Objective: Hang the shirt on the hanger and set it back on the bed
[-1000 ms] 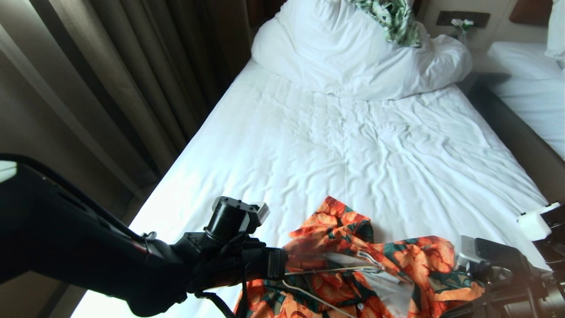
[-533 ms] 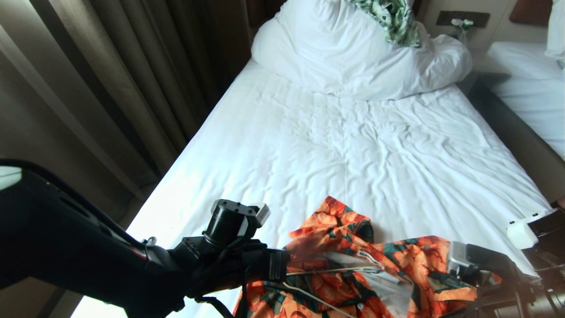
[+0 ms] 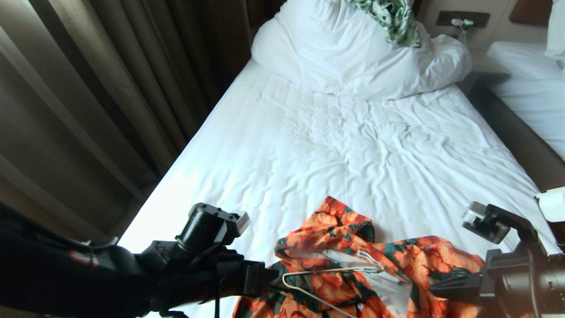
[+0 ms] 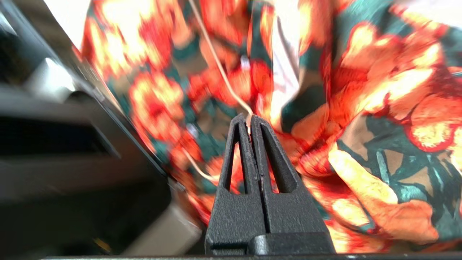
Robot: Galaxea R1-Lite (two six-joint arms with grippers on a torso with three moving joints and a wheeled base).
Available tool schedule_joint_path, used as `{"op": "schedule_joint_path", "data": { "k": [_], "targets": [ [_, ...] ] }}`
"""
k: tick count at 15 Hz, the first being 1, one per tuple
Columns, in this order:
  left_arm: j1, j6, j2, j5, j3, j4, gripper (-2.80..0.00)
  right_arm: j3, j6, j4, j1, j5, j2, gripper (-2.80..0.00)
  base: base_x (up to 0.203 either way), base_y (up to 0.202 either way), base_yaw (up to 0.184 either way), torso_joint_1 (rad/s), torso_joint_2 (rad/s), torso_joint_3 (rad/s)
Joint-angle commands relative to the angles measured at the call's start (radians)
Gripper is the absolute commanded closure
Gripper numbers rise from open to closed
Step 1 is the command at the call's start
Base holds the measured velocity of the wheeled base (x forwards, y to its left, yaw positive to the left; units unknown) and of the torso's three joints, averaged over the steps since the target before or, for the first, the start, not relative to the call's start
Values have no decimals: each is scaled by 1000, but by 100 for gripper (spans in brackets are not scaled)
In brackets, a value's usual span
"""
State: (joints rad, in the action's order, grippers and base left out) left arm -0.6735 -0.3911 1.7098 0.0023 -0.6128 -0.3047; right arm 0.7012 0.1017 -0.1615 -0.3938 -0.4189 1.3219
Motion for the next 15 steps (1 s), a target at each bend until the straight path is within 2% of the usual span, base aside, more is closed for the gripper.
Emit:
{"op": "schedule_joint_path", "data": {
  "k": [1,3,5,7,9,12,13,15],
  "targets": [
    [29,-4,-140,10,18,42,0,19,-62,-1,-1,0,-55,0,0,0,0,0,0,0],
    [126,-1,-257,22,83,69,0,26,-108,-2,0,44,-87,0,0,0,0,0,0,0],
    [233,15,-385,25,134,91,0,24,-200,-2,-1,64,-123,0,0,0,0,0,0,0],
    [311,44,-545,25,150,148,0,30,-222,-3,0,103,-176,0,0,0,0,0,0,0],
    [348,65,-735,20,124,263,0,40,-240,-44,-3,147,-254,0,0,0,0,0,0,0],
    [372,81,-996,22,33,501,0,86,-322,-142,-3,247,-379,0,0,0,0,0,0,0],
    [398,84,-1061,32,4,565,0,87,-344,-153,-3,280,-413,0,0,0,0,0,0,0],
    [500,90,-1186,60,-34,627,0,86,-412,-162,-2,382,-498,0,0,0,0,0,0,0]
  ]
}}
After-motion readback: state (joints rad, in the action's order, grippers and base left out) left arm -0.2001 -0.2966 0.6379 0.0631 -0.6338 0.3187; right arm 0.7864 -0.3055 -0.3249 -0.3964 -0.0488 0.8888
